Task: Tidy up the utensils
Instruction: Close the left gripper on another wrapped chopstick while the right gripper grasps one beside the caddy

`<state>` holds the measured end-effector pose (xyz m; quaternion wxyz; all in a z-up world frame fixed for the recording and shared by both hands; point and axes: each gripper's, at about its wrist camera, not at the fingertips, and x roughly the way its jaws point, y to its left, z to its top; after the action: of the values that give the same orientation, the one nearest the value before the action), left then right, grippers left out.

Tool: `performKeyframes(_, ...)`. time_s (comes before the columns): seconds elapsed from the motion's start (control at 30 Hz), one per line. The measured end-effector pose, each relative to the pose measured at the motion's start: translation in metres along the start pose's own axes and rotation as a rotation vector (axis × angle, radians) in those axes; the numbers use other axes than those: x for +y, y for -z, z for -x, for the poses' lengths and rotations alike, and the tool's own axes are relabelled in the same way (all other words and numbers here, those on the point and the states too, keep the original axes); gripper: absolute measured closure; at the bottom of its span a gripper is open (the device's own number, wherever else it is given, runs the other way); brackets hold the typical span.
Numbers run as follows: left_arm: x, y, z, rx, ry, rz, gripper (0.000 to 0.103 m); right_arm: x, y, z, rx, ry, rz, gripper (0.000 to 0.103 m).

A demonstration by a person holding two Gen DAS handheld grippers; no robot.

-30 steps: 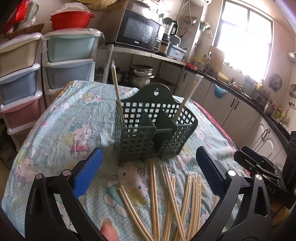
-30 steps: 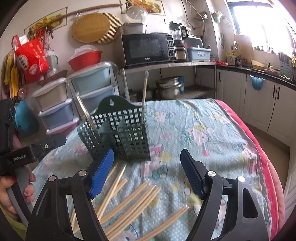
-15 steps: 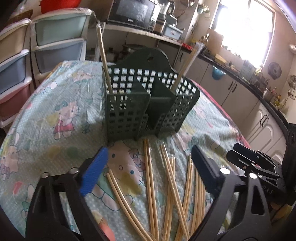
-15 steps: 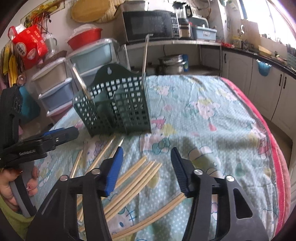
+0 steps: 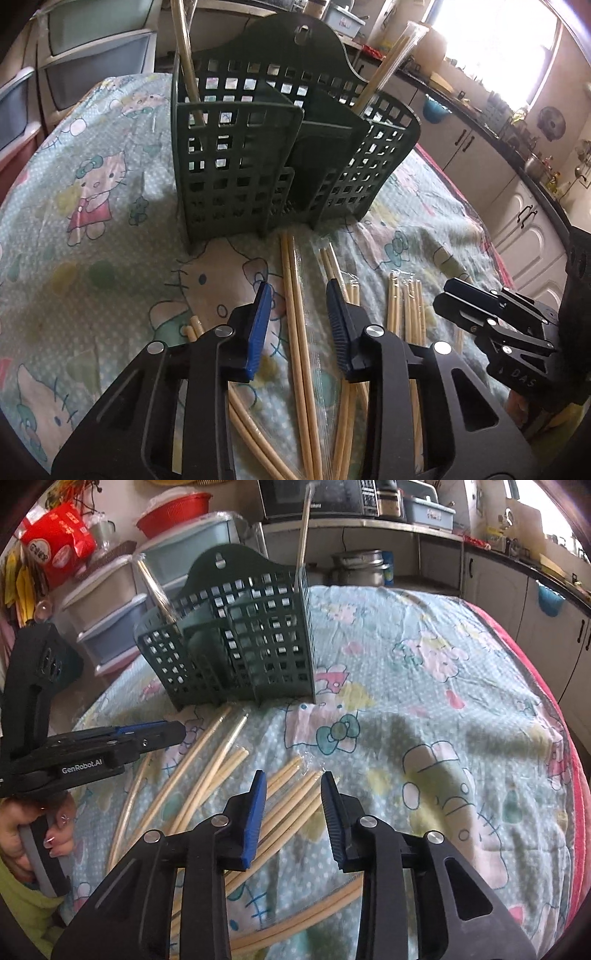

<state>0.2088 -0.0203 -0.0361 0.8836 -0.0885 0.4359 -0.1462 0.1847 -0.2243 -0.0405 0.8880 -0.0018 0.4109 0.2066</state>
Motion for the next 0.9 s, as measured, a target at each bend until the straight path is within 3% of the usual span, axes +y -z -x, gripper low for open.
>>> performKeyframes(0.37, 0.000, -0.014, -0.024, 0.053, -0.031, -0.011, 0.078, -0.016, -0.014, -0.035, 0.077, 0.023, 0.033, 0.075)
performKeyframes(0.9, 0.000, -0.028, -0.049, 0.068, -0.076, 0.025, 0.078, -0.023, -0.019, -0.049, 0.090, -0.027, 0.086, 0.090)
